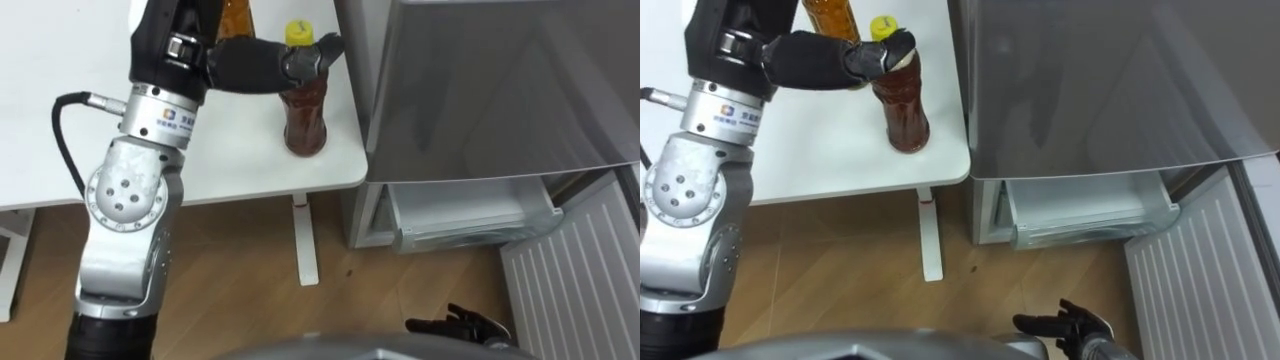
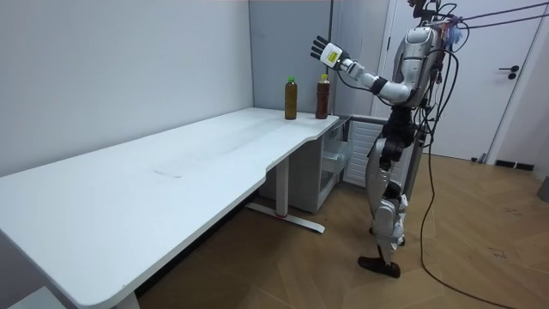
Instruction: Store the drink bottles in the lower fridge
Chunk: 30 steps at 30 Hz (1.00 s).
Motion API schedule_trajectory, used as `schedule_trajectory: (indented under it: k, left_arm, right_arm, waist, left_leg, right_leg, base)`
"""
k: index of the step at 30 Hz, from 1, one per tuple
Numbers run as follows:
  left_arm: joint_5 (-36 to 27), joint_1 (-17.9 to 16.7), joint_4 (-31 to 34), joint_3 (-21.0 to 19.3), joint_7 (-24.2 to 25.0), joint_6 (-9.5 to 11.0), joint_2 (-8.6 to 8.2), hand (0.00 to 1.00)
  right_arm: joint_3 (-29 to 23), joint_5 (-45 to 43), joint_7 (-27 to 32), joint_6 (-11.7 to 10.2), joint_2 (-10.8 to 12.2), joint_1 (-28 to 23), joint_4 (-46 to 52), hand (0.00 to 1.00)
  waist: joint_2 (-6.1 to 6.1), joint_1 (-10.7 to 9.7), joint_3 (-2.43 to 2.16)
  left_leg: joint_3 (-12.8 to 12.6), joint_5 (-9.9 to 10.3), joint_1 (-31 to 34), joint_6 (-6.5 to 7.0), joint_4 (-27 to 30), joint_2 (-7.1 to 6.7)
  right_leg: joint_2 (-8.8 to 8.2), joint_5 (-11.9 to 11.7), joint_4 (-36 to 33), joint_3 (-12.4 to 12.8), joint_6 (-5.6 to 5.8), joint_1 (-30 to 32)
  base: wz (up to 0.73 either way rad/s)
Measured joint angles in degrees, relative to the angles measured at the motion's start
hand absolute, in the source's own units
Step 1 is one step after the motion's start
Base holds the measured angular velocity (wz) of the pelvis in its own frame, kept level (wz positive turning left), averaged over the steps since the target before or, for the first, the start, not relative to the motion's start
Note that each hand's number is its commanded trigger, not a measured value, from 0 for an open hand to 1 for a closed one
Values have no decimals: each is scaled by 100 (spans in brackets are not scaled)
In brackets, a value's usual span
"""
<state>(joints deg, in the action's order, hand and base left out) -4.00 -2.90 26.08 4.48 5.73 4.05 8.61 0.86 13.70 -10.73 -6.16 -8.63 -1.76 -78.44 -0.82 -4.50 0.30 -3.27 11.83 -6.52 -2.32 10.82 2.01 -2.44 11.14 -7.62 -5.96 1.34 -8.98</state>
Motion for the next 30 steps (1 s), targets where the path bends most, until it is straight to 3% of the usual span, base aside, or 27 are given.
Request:
schedule_trajectory:
  k: [8,12,18,22,30]
  left_arm:
    - [-6,-6,-24,18,138,-7,-1,0]
    - [-24,-195,-56,25,278,-24,-2,0]
    - [-26,-269,-701,28,377,-41,-28,0]
    - [-25,-448,-839,26,404,-43,-26,0]
    - [-25,-448,-1033,27,394,-43,-26,0]
  right_arm:
    - [-3,-1,-25,12,0,-4,9,0]
    - [-66,-4,-68,52,0,-2,-18,0]
    - [-116,-7,-68,76,9,1,-30,0]
    - [-198,-25,-63,80,15,4,-35,0]
    - [-212,-25,-9,76,17,0,-29,0]
  waist:
    - [-8,-7,-10]
    - [-17,-37,-18]
    - [-26,-52,-12]
    - [-31,-37,-8]
    - [-20,-47,-7]
  left_leg:
    - [7,0,-5,0,4,0]
    - [13,0,-12,0,10,0]
    - [8,0,-16,0,18,3]
    - [6,0,-8,0,21,2]
    - [4,0,-9,0,20,2]
  right_leg:
    - [1,0,-6,5,0,0]
    - [2,-2,-14,12,-2,-5]
    - [6,-3,-27,42,-5,-4]
    - [15,-2,-13,95,-4,3]
    - [21,-3,-15,125,-6,2]
  base:
    - [0]
    - [0]
    - [0]
    - [0]
    - [0]
